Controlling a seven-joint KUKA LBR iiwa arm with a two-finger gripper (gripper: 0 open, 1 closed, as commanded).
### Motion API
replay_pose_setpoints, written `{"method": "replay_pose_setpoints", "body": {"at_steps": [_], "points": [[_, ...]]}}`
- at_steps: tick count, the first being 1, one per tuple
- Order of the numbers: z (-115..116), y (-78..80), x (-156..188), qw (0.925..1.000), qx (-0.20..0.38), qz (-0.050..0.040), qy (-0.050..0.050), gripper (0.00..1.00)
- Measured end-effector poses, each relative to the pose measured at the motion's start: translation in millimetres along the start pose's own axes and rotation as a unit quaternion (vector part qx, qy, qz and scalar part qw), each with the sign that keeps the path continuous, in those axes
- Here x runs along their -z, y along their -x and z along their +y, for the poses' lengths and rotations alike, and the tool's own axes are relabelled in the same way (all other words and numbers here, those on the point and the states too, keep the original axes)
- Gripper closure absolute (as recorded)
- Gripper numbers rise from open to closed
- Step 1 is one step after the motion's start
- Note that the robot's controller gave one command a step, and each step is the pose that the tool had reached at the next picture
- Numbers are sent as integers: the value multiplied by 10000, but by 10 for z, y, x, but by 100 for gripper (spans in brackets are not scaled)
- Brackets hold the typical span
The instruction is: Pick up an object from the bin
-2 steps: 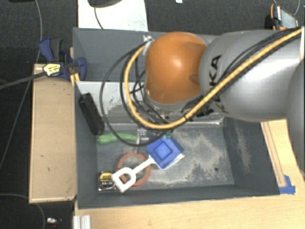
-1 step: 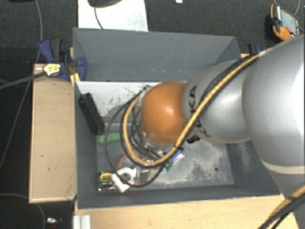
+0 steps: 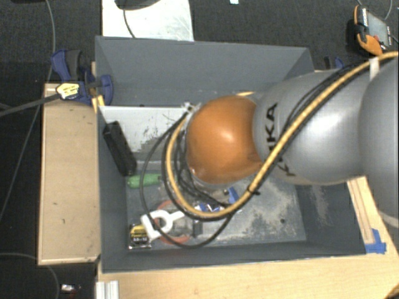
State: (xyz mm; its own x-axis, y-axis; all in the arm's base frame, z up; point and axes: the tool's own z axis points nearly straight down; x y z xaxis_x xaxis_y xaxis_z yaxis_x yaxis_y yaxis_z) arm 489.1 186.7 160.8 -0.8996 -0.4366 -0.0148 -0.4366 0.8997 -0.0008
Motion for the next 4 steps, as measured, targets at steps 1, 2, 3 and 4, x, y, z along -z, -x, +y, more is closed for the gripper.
{"method": "replay_pose_setpoints", "body": {"at_steps": [1, 2, 3, 4], "points": [[-64, -115, -609, 9998, -180, 69, 7, 0], [177, 98, -873, 9987, 509, -35, -15, 0], [-176, -3, -852, 9992, -404, -13, 28, 100], [-176, -3, -852, 9992, -409, -12, 29, 100]]}}
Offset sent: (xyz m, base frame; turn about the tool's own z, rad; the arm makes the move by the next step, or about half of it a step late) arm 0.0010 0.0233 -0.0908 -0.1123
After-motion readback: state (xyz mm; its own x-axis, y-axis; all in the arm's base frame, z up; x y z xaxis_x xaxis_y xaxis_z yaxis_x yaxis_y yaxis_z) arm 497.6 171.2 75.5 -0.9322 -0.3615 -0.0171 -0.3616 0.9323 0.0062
